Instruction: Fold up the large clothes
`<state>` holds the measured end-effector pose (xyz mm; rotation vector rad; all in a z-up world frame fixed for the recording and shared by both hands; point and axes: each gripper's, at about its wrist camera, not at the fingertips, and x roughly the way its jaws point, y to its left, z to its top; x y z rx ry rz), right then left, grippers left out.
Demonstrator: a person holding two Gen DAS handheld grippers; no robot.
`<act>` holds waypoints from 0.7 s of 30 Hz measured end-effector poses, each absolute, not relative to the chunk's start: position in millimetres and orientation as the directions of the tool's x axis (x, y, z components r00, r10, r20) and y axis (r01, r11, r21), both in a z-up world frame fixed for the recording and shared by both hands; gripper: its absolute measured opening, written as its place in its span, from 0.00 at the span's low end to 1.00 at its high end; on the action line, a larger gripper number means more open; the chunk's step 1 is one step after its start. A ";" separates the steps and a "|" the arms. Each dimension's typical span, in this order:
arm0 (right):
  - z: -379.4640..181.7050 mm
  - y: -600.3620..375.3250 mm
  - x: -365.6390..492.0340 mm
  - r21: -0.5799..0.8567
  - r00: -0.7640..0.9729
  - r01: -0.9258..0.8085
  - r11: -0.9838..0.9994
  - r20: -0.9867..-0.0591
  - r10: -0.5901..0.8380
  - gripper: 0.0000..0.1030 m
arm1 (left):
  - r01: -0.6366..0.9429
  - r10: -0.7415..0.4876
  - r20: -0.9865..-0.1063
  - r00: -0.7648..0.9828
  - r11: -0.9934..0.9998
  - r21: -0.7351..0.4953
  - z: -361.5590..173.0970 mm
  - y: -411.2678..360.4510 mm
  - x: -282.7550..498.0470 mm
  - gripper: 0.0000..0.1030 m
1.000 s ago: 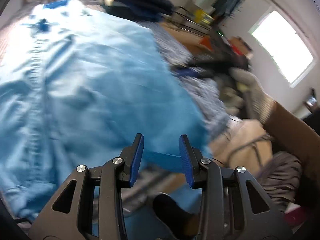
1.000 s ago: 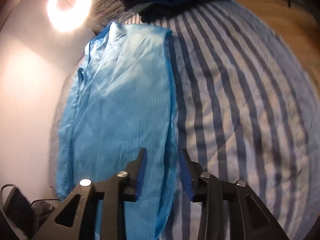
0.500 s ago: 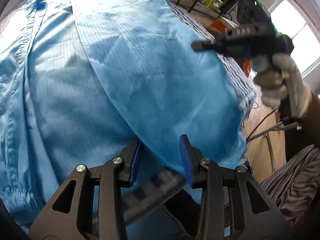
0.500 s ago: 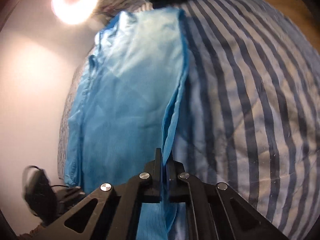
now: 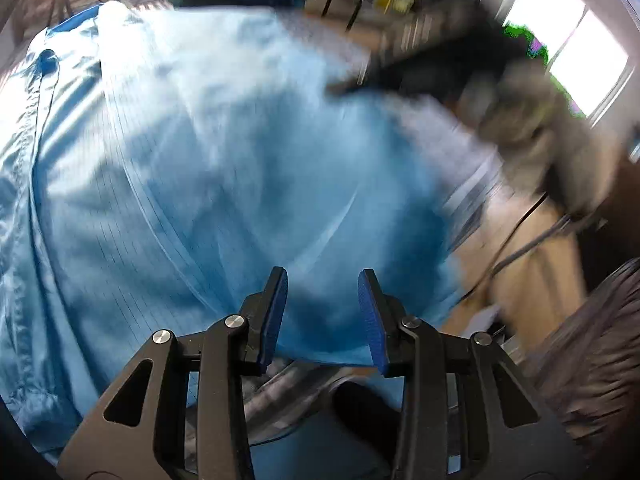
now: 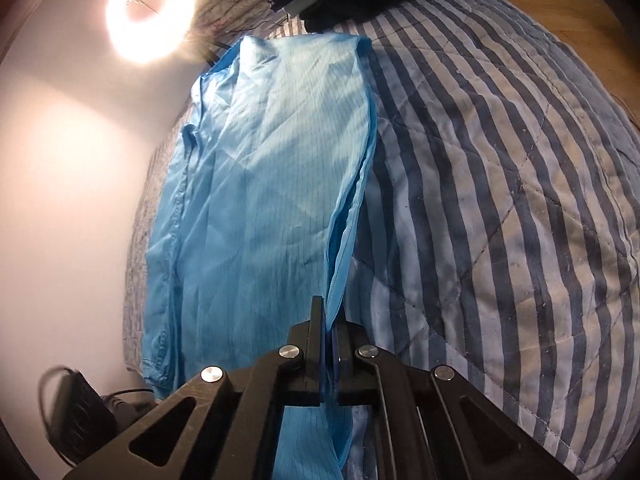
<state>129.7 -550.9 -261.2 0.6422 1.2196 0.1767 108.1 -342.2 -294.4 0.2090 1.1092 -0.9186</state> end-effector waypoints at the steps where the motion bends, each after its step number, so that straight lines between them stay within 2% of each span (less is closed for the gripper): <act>1: -261.9 -550.9 129.5 0.542 0.353 0.214 0.812 -0.818 0.453 0.00 | 0.726 -0.531 -0.835 0.143 0.630 -0.276 -299.8 -339.2 106.0 0.36; 6: -256.4 -542.5 132.0 0.497 0.357 0.218 0.840 -0.842 0.406 0.00 | 0.660 -0.591 -0.793 0.147 0.656 -0.366 -275.2 -315.8 111.7 0.36; 11: -227.2 -514.4 136.9 0.377 0.380 0.137 0.916 -0.874 0.303 0.00 | 0.615 -0.658 -0.710 0.252 0.675 -0.408 -219.3 -262.9 115.7 0.36; 16: -197.4 -467.1 139.8 0.179 0.420 0.016 0.984 -0.894 0.156 0.00 | 0.515 -0.653 -0.653 0.383 0.738 -0.436 -186.2 -197.9 129.1 0.36; 21: -181.6 -416.6 140.5 0.064 0.451 -0.104 0.993 -0.887 0.105 0.00 | 0.400 -0.617 -0.613 0.493 0.787 -0.470 -173.9 -127.5 148.8 0.36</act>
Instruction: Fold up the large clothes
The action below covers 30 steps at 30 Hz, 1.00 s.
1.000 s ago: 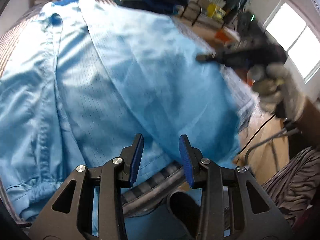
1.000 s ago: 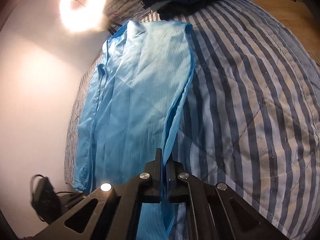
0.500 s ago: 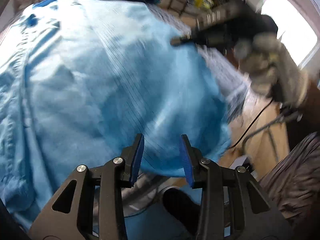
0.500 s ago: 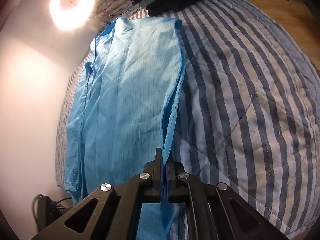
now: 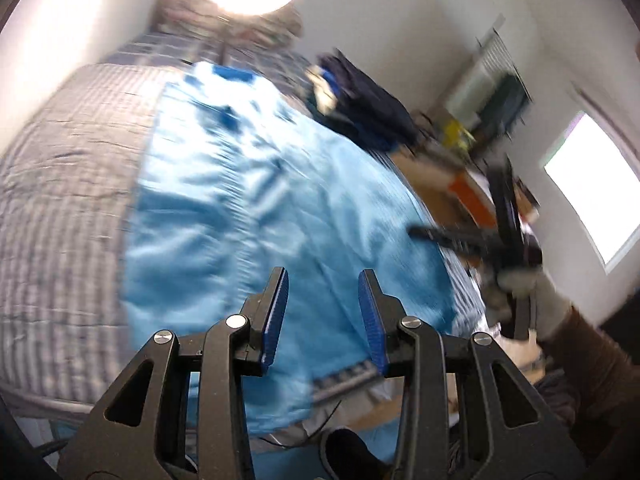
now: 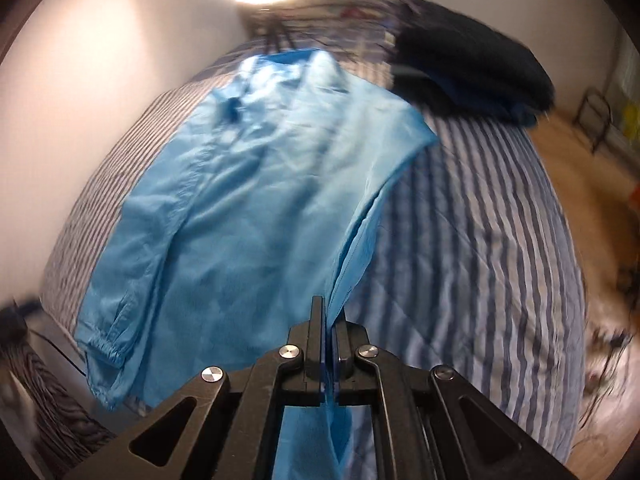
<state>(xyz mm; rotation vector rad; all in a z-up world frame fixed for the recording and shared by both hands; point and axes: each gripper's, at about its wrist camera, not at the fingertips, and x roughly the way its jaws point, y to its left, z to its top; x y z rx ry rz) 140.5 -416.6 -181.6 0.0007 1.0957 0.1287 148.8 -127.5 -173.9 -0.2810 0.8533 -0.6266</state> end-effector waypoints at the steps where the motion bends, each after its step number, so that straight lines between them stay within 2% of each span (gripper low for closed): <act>1: -180.5 -403.6 141.9 0.037 0.453 -0.132 0.991 -0.887 0.094 0.00 | 0.377 -0.605 -0.608 0.514 0.796 -0.474 -171.6 -116.0 151.3 0.36; 10: -206.0 -289.3 157.0 -0.057 0.400 -0.344 0.937 -0.912 0.091 0.00 | 0.276 -0.568 -0.563 0.601 0.808 -0.521 -162.0 -49.8 163.7 0.36; 16: -247.6 -226.9 158.2 -0.107 0.329 -0.468 0.877 -0.943 0.060 0.00 | 0.265 -0.547 -0.572 0.612 0.823 -0.503 -165.2 -39.9 168.0 0.36; 20: -266.5 -220.8 160.4 -0.100 0.286 -0.486 0.868 -0.957 0.050 0.00 | 0.257 -0.537 -0.587 0.606 0.830 -0.495 -171.6 -39.7 171.3 0.36; 22: -263.5 -228.2 163.3 -0.035 0.262 -0.470 0.882 -0.960 0.101 0.03 | 0.260 -0.538 -0.592 0.600 0.831 -0.491 -173.4 -41.1 171.9 0.36; 25: -248.3 -246.6 164.1 0.109 0.221 -0.437 0.893 -0.949 0.225 0.23 | 0.268 -0.542 -0.599 0.589 0.831 -0.488 -176.2 -45.4 173.1 0.36; 30: -201.7 -288.7 152.4 0.301 0.228 -0.393 0.869 -0.884 0.409 0.26 | 0.298 -0.556 -0.617 0.557 0.827 -0.477 -182.3 -59.3 176.1 0.36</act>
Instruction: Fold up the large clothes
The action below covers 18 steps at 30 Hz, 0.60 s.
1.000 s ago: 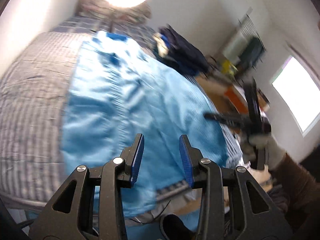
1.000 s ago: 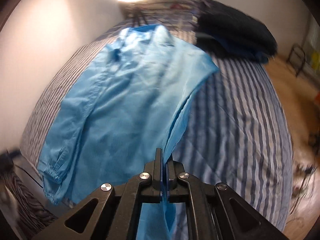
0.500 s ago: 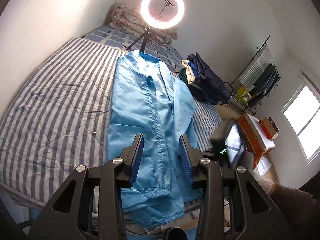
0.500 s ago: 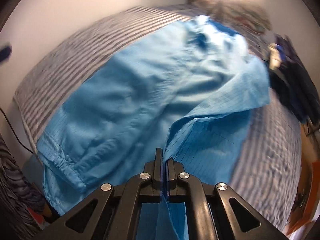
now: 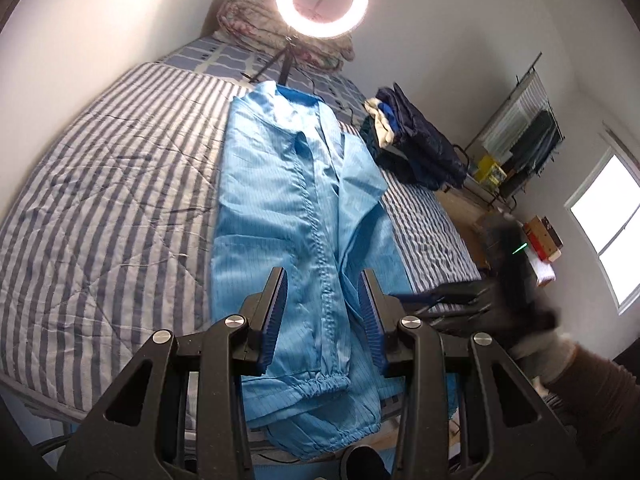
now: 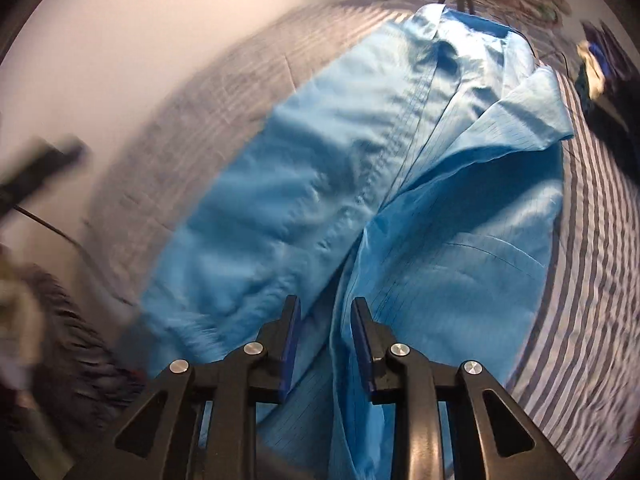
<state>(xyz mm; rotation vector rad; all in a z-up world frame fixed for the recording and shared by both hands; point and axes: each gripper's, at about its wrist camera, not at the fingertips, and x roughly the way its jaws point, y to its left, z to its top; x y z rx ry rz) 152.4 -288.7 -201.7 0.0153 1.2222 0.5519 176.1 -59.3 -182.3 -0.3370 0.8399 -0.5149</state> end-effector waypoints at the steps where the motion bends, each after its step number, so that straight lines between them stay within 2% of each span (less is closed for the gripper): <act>1: -188.4 -302.4 149.7 0.326 0.248 -0.383 0.864 -0.865 0.436 0.27 | 0.306 -0.561 -0.622 0.547 0.825 -0.475 -183.7 -63.7 177.6 0.36; 5: -156.1 -341.9 150.8 0.345 0.328 -0.346 0.872 -0.827 0.457 0.36 | 0.347 -0.580 -0.643 0.501 0.815 -0.465 -189.3 -88.3 185.9 0.36; 8: -148.2 -377.0 172.0 0.342 0.373 -0.292 0.893 -0.819 0.435 0.37 | 0.375 -0.595 -0.661 0.457 0.803 -0.463 -193.7 -106.8 196.0 0.36; 10: -151.4 -401.4 192.3 0.361 0.394 -0.247 0.900 -0.811 0.433 0.39 | 0.388 -0.604 -0.667 0.435 0.795 -0.466 -195.2 -117.2 201.8 0.36; 12: -156.3 -418.8 209.8 0.401 0.404 -0.210 0.892 -0.795 0.453 0.47 | 0.410 -0.604 -0.678 0.419 0.792 -0.452 -196.9 -128.4 206.9 0.36; 16: -171.2 -439.1 252.0 0.465 0.437 -0.147 0.873 -0.761 0.479 0.48 | 0.434 -0.604 -0.690 0.399 0.787 -0.438 -203.2 -143.5 215.6 0.36; 18: -183.0 -441.1 271.6 0.494 0.436 -0.134 0.859 -0.749 0.499 0.52 | 0.426 -0.607 -0.691 0.393 0.786 -0.448 -207.9 -144.1 218.7 0.36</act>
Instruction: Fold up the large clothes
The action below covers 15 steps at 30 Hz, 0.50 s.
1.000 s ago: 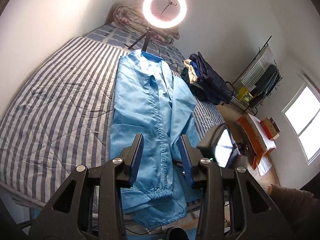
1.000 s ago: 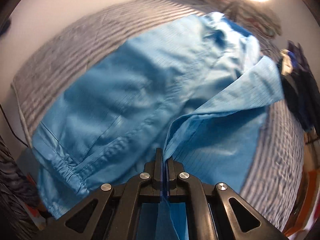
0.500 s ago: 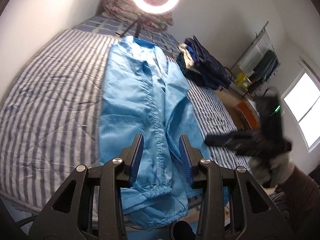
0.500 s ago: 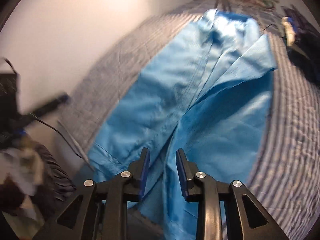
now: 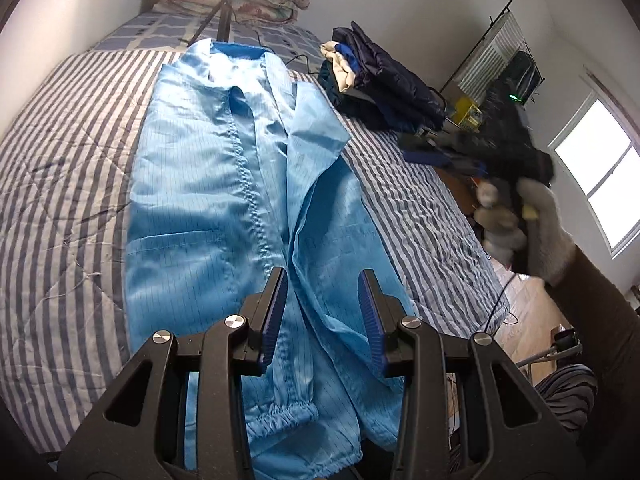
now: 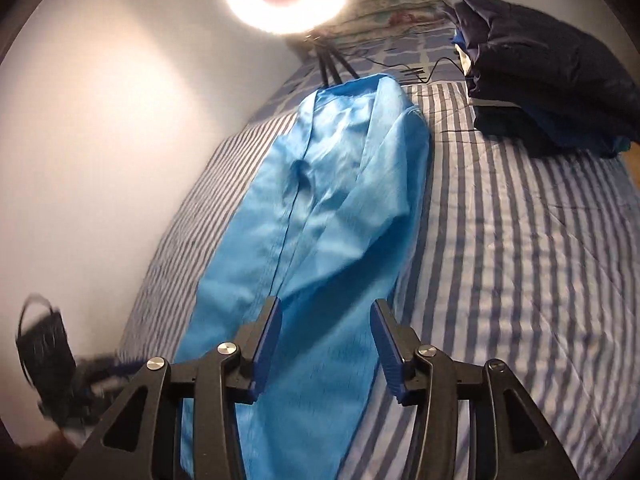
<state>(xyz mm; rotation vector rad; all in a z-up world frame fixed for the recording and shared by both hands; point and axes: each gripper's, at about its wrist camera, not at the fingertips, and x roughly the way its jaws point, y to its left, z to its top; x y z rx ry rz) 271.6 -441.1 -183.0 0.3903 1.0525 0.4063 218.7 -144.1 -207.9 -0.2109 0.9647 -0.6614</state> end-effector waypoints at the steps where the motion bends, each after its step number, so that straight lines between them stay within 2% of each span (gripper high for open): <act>1: -189.1 -441.2 280.8 0.506 0.435 -0.126 0.854 -0.745 0.505 0.53 | 0.417 -0.608 -0.692 0.388 0.786 -0.457 -211.0 -143.4 220.8 0.36; 10: -257.7 -457.1 355.3 0.581 0.466 0.051 0.812 -0.733 0.496 0.56 | 0.401 -0.620 -0.688 0.377 0.779 -0.483 -218.2 -139.3 232.3 0.36; 11: -260.7 -458.3 359.0 0.584 0.465 0.054 0.810 -0.733 0.497 0.52 | 0.401 -0.627 -0.685 0.371 0.774 -0.491 -219.0 -139.6 233.2 0.36; 12: -263.3 -457.1 364.7 0.591 0.459 0.050 0.805 -0.730 0.507 0.34 | 0.401 -0.632 -0.683 0.366 0.770 -0.496 -219.4 -140.2 234.2 0.36; 15: -259.8 -446.3 378.2 0.629 0.465 0.023 0.777 -0.695 0.549 0.14 | 0.404 -0.651 -0.672 0.352 0.754 -0.518 -219.3 -142.3 235.5 0.36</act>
